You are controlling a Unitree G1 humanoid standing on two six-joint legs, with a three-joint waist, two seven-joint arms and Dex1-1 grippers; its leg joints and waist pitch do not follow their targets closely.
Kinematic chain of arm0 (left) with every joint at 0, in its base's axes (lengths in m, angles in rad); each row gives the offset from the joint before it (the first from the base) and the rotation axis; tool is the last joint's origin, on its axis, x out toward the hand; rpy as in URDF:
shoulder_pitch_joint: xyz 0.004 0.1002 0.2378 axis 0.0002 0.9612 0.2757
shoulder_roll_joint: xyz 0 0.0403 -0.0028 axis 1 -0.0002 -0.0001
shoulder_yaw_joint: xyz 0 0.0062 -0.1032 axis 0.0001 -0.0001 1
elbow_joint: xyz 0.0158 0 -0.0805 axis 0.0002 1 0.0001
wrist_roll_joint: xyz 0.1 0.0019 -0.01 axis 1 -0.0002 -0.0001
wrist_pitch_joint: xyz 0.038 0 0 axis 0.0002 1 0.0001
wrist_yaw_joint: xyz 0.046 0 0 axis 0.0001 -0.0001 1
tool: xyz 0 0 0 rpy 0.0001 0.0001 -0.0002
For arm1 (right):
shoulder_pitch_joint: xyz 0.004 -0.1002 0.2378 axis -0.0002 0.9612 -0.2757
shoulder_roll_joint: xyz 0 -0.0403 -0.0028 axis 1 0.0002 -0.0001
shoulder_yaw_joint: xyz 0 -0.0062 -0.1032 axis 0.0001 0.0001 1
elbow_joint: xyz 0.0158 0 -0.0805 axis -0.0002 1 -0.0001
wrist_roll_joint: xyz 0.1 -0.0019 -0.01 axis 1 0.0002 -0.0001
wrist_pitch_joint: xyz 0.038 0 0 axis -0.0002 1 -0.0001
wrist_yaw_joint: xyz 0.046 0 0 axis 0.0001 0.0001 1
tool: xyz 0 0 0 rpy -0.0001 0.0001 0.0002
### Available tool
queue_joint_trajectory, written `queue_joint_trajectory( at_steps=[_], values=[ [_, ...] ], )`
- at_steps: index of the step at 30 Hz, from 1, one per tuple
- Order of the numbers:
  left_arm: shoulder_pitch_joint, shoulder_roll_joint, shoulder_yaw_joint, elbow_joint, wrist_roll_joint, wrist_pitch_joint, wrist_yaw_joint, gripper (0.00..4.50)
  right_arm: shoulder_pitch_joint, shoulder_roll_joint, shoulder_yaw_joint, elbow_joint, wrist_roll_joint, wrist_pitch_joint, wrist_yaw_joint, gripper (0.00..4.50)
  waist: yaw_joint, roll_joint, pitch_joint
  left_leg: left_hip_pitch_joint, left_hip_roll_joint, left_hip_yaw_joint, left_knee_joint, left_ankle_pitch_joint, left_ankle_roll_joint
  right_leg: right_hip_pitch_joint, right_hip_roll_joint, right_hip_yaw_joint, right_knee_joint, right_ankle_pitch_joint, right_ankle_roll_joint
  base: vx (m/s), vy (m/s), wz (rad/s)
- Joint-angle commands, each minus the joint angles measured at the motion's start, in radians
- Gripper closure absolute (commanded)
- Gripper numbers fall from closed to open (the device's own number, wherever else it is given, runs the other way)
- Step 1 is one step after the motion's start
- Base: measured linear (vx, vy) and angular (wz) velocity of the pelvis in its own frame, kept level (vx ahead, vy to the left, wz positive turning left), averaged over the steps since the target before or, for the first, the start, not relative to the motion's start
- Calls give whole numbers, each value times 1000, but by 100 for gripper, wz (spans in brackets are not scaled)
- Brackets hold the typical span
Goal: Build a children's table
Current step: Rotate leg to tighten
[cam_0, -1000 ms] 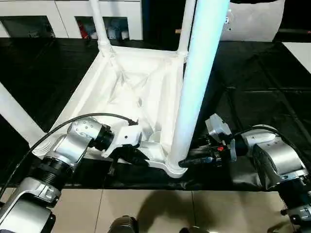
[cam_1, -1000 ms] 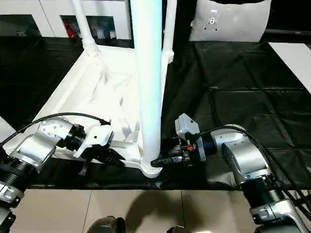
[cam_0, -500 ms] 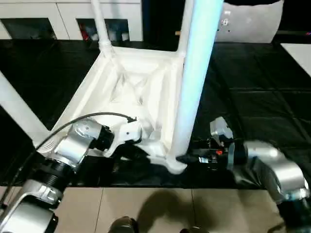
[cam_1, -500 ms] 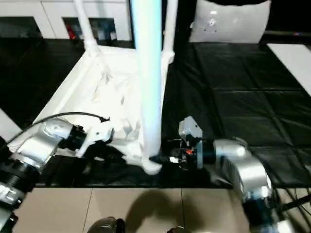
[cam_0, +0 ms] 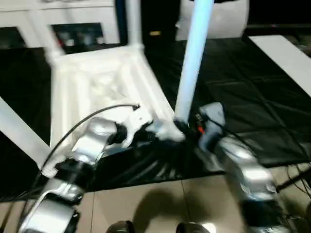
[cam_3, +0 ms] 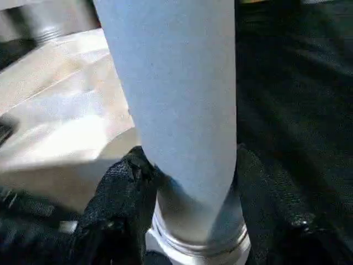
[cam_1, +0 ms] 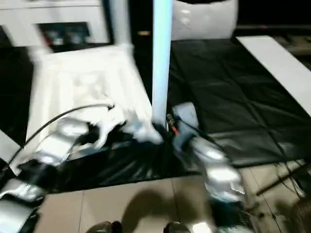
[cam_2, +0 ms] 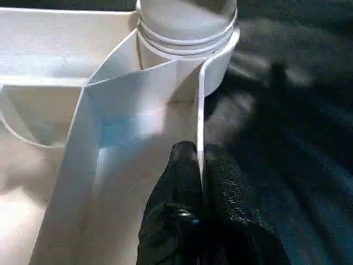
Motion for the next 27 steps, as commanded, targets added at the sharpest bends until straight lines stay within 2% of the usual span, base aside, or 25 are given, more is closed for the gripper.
queue_joint_trajectory(
  at_steps=[1,2,4,5,6,7,8,9,10,11,12,13,16,18,19,20,22,24,27],
  values=[
    [-32,-96,-56,-14,-22,3,25,450,-40,129,102,60,54,57,-17,259,5,0,-43,6,72,-42,-91,-310,-20,25,-89,54,-86,-284,-167,0,0,0],
    [-33,-103,-54,-21,-17,15,41,450,-54,160,101,74,38,58,-61,259,5,1,-45,6,73,-38,-90,-291,-11,25,-87,55,-84,-245,-177,0,0,0],
    [-34,-108,-54,-25,-14,24,51,450,-61,175,105,80,25,60,-84,259,3,0,-47,8,70,-35,-88,-282,-9,24,-84,53,-83,-231,-182,28,-5,-1],
    [-29,-108,-57,-39,-12,31,54,450,-55,173,127,73,12,41,-63,224,8,-2,-55,9,70,-30,-80,-227,11,29,-86,56,-78,-151,-191,62,-26,2],
    [-21,-101,-61,-53,-13,29,44,450,-45,159,136,62,7,22,-39,224,10,-2,-55,9,70,-28,-78,-204,19,30,-85,56,-76,-116,-196,62,-26,2],
    [-16,-97,-64,-61,-13,28,38,450,-40,151,138,58,6,12,-31,203,12,-5,-60,7,69,-25,-71,-151,39,34,-86,56,-68,-31,-211,61,-34,2],
    [-11,-92,-66,-67,-14,29,31,450,-34,139,134,52,7,3,-24,186,13,-5,-61,3,67,-24,-69,-122,50,37,-85,54,-63,13,-218,51,-34,0],
    [-8,-88,-66,-70,-15,28,27,450,-31,131,132,48,9,0,-16,183,15,-5,-66,1,65,-23,-63,-68,73,42,-84,52,-54,102,-234,51,-34,0],
    [4,-71,-69,-83,-18,23,10,450,-17,99,122,27,12,-13,16,178,15,-5,-65,-2,65,-23,-61,-52,91,44,-83,49,-50,147,-246,0,0,0],
    [4,-71,-69,-83,-18,23,10,450,-17,99,122,27,12,-13,16,167,16,-5,-64,-2,65,-22,-61,-54,98,46,-83,48,-50,153,-249,0,0,0],
    [13,-55,-70,-89,-21,14,-10,450,-5,64,115,8,18,-23,55,167,16,-3,-64,0,68,-22,-60,-58,105,44,-83,47,-49,153,-258,0,0,0],
    [21,-37,-71,-93,-24,4,-30,450,7,26,105,-11,27,-33,96,142,19,-2,-65,1,69,-23,-59,-67,109,47,-81,46,-50,140,-259,0,0,0],
    [37,7,-74,-97,-31,-37,-88,450,34,-78,97,-51,53,-52,224,121,22,-3,-63,3,72,-22,-59,-88,115,47,-79,45,-52,108,-263,0,0,0],
    [45,38,-78,-94,-37,-84,-135,450,49,-158,97,-68,64,-71,324,98,23,-1,-61,2,74,-21,-59,-107,111,45,-82,47,-55,73,-268,0,0,0],
    [53,80,-87,-90,-42,-125,-201,450,57,-251,92,-72,76,-93,436,98,27,-2,-62,6,76,-21,-58,-125,108,45,-81,46,-57,40,-266,0,0,0],
    [54,101,-96,-83,-39,-155,-233,450,58,-288,90,-71,82,-101,486,87,29,-3,-62,6,75,-21,-58,-130,107,46,-80,46,-58,32,-264,0,0,0],
    [54,114,-102,-79,-37,-174,-252,450,58,-311,90,-69,87,-107,516,64,36,0,-61,8,78,-19,-56,-128,112,41,-82,49,-57,29,-266,0,0,0],
    [54,151,-109,-66,-45,-222,-321,450,52,-386,96,-55,97,-128,617,53,41,0,-63,8,77,-20,-54,-126,114,40,-81,45,-54,26,-276,0,0,0],
    [51,181,-114,-58,-67,-250,-398,450,40,-458,117,-33,94,-168,719,53,51,-1,-65,9,80,-18,-51,-99,120,38,-80,45,-47,59,-284,0,0,0]
  ],
)
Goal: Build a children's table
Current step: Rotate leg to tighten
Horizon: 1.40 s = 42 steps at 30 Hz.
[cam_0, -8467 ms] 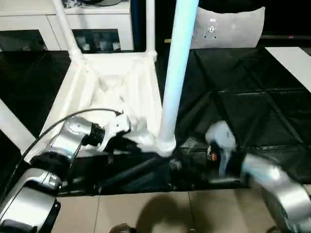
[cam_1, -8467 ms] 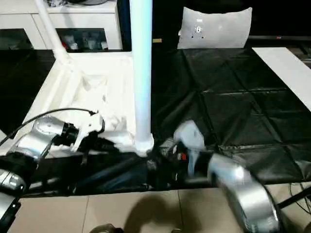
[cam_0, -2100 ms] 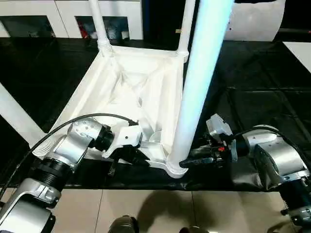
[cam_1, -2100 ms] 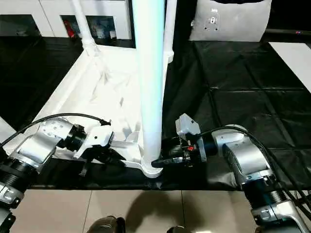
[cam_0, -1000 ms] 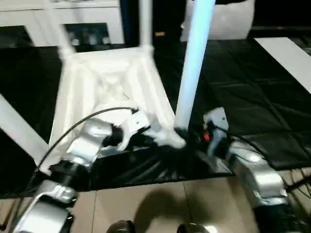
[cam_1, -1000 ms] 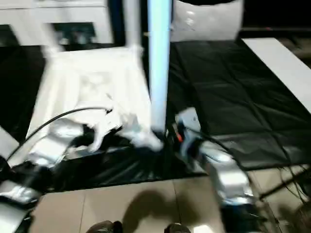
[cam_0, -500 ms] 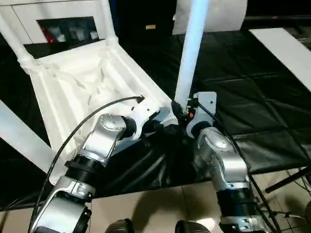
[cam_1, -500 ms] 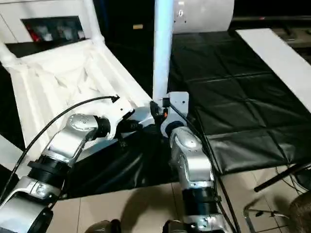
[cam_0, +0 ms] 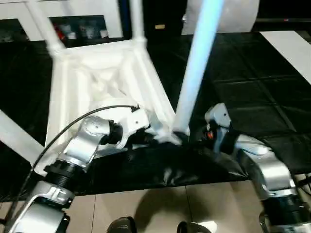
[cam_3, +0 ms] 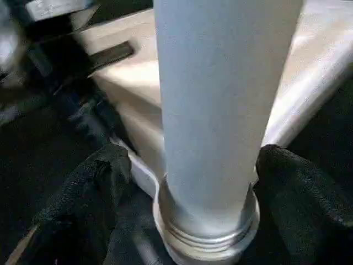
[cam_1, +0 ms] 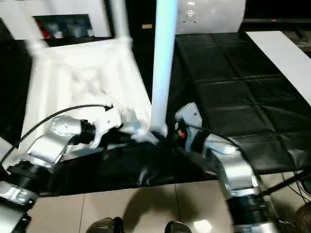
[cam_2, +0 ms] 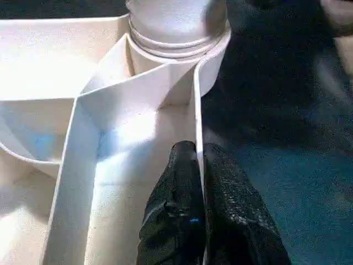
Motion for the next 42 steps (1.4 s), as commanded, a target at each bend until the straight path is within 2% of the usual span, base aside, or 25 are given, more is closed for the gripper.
queue_joint_trajectory(
  at_steps=[1,2,3,5,7,9,10,11,18,20,21,25,27,34,35,36,38,41,42],
  values=[
    [-2,21,-58,4,-27,-43,-132,450,-19,-64,31,25,1,-55,124,53,-3,-1,-68,24,73,-20,-52,-100,115,52,-82,47,-46,33,-291,0,0,0],
    [-5,33,-65,7,-34,-50,-163,450,-27,-87,45,37,-2,-77,163,53,0,-5,-65,22,74,-17,-51,-102,119,52,-82,48,-47,27,-291,0,0,0],
    [-8,41,-70,11,-38,-58,-184,450,-34,-101,55,45,0,-85,192,53,2,-3,-65,22,74,-18,-51,-100,120,53,-84,48,-45,25,-291,0,0,0],
    [-16,48,-78,22,-47,-76,-224,450,-57,-116,67,71,16,-96,262,53,1,-7,-67,19,72,-18,-49,-104,129,53,-84,46,-44,19,-298,0,0,0],
    [-26,53,-88,32,-49,-95,-261,450,-78,-123,75,94,33,-94,316,90,4,-7,-65,20,74,-18,-48,-115,132,51,-86,46,-47,-17,-300,0,0,0],
    [-33,55,-98,38,-45,-106,-282,450,-100,-125,86,112,54,-78,361,93,6,-7,-66,21,77,-18,-49,-114,129,50,-86,45,-46,-28,-303,0,0,0],
    [-37,56,-104,42,-43,-111,-288,450,-112,-127,96,123,62,-73,385,116,8,-8,-65,20,78,-19,-49,-115,129,49,-87,45,-46,-31,-305,0,0,0],
    [-39,56,-107,46,-42,-115,-291,450,-119,-129,102,130,67,-71,401,116,8,-8,-65,19,77,-19,-48,-115,130,50,-87,44,-46,-34,-306,0,0,0],
    [-54,49,-116,68,-43,-136,-312,450,-156,-126,137,177,78,-61,487,167,14,-10,-63,20,78,-19,-50,-154,106,47,-90,46,-52,-112,-296,0,0,0],
    [-54,49,-117,70,-43,-138,-314,450,-158,-126,141,180,81,-56,498,174,16,-11,-63,20,78,-19,-50,-148,105,46,-89,46,-50,-106,-294,0,0,0],
    [-54,50,-118,71,-42,-139,-316,450,-162,-127,144,182,84,-49,506,197,16,-11,-65,20,78,-20,-50,-141,107,47,-89,46,-49,-97,-293,0,0,0],
    [-52,53,-122,70,-42,-146,-318,450,-171,-132,152,193,94,-40,526,218,19,-11,-67,19,77,-19,-47,-122,116,47,-89,45,-46,-74,-298,0,0,0],
    [-50,55,-121,70,-42,-148,-319,450,-173,-131,152,198,96,-37,536,243,20,-11,-67,19,78,-19,-47,-123,116,47,-89,45,-47,-75,-300,0,0,0],
    [-45,56,-119,71,-39,-147,-313,450,-158,-134,161,173,108,-9,555,251,22,-10,-69,19,78,-20,-47,-124,112,48,-90,44,-46,-74,-298,0,0,0],
    [-44,51,-113,73,-41,-135,-297,450,-143,-136,163,154,117,12,553,251,22,-7,-69,18,77,-20,-47,-123,111,48,-89,45,-46,-73,-298,0,0,0],
    [-44,48,-110,74,-42,-130,-288,450,-137,-137,163,147,122,25,550,251,24,-9,-70,19,77,-20,-46,-116,113,49,-89,45,-44,-62,-298,0,0,0],
    [-48,34,-101,76,-48,-105,-262,450,-113,-135,163,124,129,50,530,251,25,-4,-67,19,78,-20,-47,-117,115,47,-88,45,-45,-56,-301,0,0,0],
    [-59,-16,-78,74,-52,-28,-172,450,-53,-83,144,68,131,100,401,251,28,-6,-62,20,80,-20,-52,-153,100,44,-90,47,-52,-107,-294,0,0,0],
    [-62,-35,-72,74,-49,-1,-135,450,-38,-62,142,52,123,107,356,251,27,-8,-59,21,79,-22,-55,-181,86,44,-91,47,-57,-156,-284,0,0,0]
  ],
)
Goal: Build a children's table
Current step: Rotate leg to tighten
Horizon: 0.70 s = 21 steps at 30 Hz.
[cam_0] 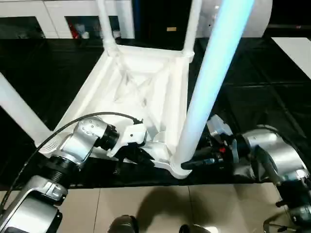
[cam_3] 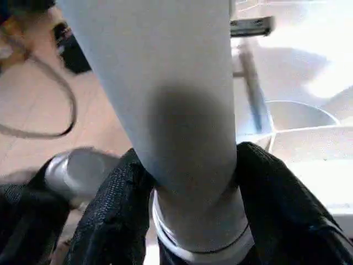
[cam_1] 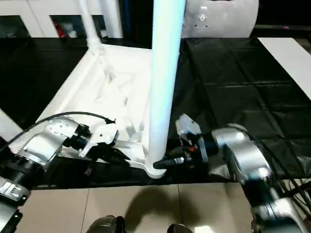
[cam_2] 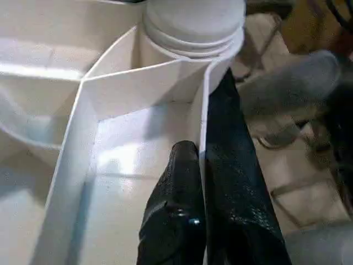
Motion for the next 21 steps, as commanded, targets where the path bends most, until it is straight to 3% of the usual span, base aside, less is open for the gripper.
queue_joint_trajectory(
  at_steps=[1,3,4,5,6,7,8,10,13,18,21],
  values=[
    [-23,-79,2,0,-6,75,127,450,32,69,47,-42,4,53,-98,251,-10,-8,-55,23,78,-24,-76,-216,64,41,-88,51,-79,-231,-266,0,0,0],
    [-29,-119,19,4,-12,114,187,450,46,111,49,-50,-27,65,-185,251,-20,-8,-48,23,76,-27,-83,-270,30,39,-89,53,-90,-346,-231,0,0,0],
    [-35,-153,33,7,-17,146,233,450,52,156,49,-48,-55,87,-272,252,-30,-7,-40,26,72,-35,-88,-333,0,35,-92,52,-102,-485,-190,0,0,0],
    [-37,-171,37,6,-17,165,256,450,52,190,43,-42,-69,97,-330,252,-30,-7,-40,26,72,-35,-88,-333,0,35,-92,52,-102,-485,-190,-51,10,-10],
    [-38,-181,39,5,-15,177,270,450,51,210,38,-41,-69,105,-357,252,-41,-10,-32,22,68,-42,-95,-376,-19,33,-93,49,-111,-579,-152,-51,10,-10],
    [-41,-204,43,2,-9,205,304,450,49,260,24,-40,-65,127,-422,253,-52,-9,-28,27,65,-50,-98,-428,-36,29,-95,45,-120,-676,-113,-52,18,-17],
    [-43,-214,46,2,-7,216,319,450,46,281,20,-37,-69,134,-453,253,-55,-9,-29,30,63,-54,-97,-450,-42,28,-98,42,-127,-717,-95,-45,23,-18],
    [-53,-261,60,7,6,260,400,450,25,376,3,-18,-86,161,-593,254,-75,-5,-34,33,62,-61,-102,-477,-50,30,-98,34,-136,-704,-78,-22,11,-9],
    [-76,-316,92,31,19,297,519,450,-16,497,-31,31,-113,186,-777,254,-96,-1,-37,30,62,-62,-111,-476,-53,33,-91,25,-136,-603,-97,0,0,0],
    [-110,-380,138,62,53,316,676,450,-77,672,-87,109,-173,174,-1043,254,-103,1,-40,34,62,-56,-111,-471,-50,23,-91,35,-136,-527,-118,0,0,0],
    [-109,-381,138,46,60,318,693,450,-72,683,-73,100,-181,142,-1040,219,-101,4,-41,38,64,-48,-112,-454,-43,20,-85,41,-132,-432,-138,0,0,0]
  ],
)
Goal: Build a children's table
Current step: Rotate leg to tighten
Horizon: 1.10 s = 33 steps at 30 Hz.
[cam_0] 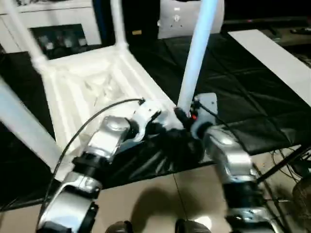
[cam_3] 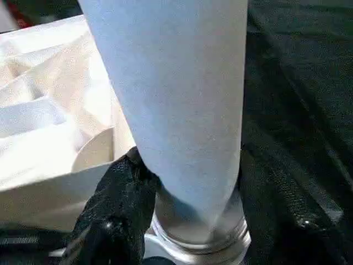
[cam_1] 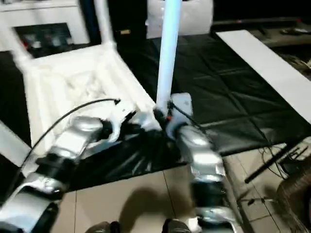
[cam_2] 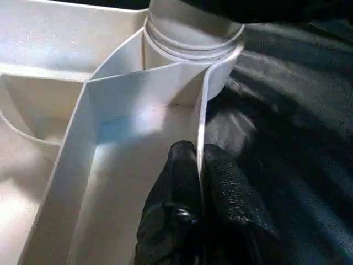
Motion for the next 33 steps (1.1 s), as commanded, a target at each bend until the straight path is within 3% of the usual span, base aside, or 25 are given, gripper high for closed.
queue_joint_trajectory(
  at_steps=[1,2,6,9,12,13,15,16,19,23,27,33],
  values=[
    [-36,-81,-33,-39,-29,-24,33,450,16,112,160,29,76,21,109,181,9,-1,-46,17,66,-37,-92,-418,-22,24,-84,56,-84,-378,-154,0,0,0],
    [-24,-65,-43,-55,-27,-30,8,450,24,100,141,19,89,8,123,181,9,-7,-48,14,67,-35,-92,-392,-14,27,-84,57,-83,-357,-157,0,0,0],
    [14,-14,-67,-93,-19,-51,-55,450,47,30,119,-14,98,-43,198,148,14,-6,-52,5,69,-30,-88,-318,20,35,-84,57,-74,-295,-175,0,0,0],
    [33,17,-70,-111,-23,-58,-88,450,64,-18,105,-41,112,-53,256,128,20,-7,-60,7,69,-22,-78,-254,53,38,-82,59,-67,-222,-199,35,-18,1],
    [70,95,-88,-141,-32,-114,-190,450,87,-157,86,-89,152,-67,419,97,29,-9,-63,2,66,-16,-69,-177,91,42,-83,56,-60,-157,-223,0,0,0],
    [89,136,-101,-153,-45,-168,-268,450,92,-240,91,-100,165,-85,523,85,35,-9,-67,-1,65,-16,-62,-136,112,49,-79,52,-52,-97,-237,0,0,0],
    [91,139,-102,-155,-45,-171,-273,450,93,-245,91,-101,166,-86,530,75,36,-9,-69,-4,65,-14,-58,-103,124,49,-78,53,-43,-41,-253,0,0,0],
    [108,187,-119,-166,-52,-217,-353,450,94,-327,97,-103,179,-111,652,62,39,-7,-72,-3,65,-13,-55,-83,134,50,-77,50,-39,-7,-266,0,0,0],
    [117,248,-142,-166,-62,-267,-457,450,84,-421,118,-93,187,-147,807,40,54,-2,-76,3,71,-12,-49,-51,154,44,-71,47,-26,54,-287,0,0,0],
    [115,292,-145,-150,-107,-309,-577,450,59,-509,165,-74,210,-162,965,40,65,-1,-71,4,79,-12,-50,-88,147,41,-69,42,-28,0,-300,0,0,0],
    [96,341,-170,-124,-113,-354,-695,450,21,-566,214,-19,208,-219,1122,79,76,-5,-67,10,80,-10,-55,-176,102,35,-76,46,-42,-141,-276,0,0,0],
    [74,356,-199,-100,-107,-401,-757,450,-25,-572,247,40,216,-239,1212,124,79,-9,-71,8,81,-10,-54,-151,96,38,-77,46,-34,-122,-280,0,0,0]
  ],
)
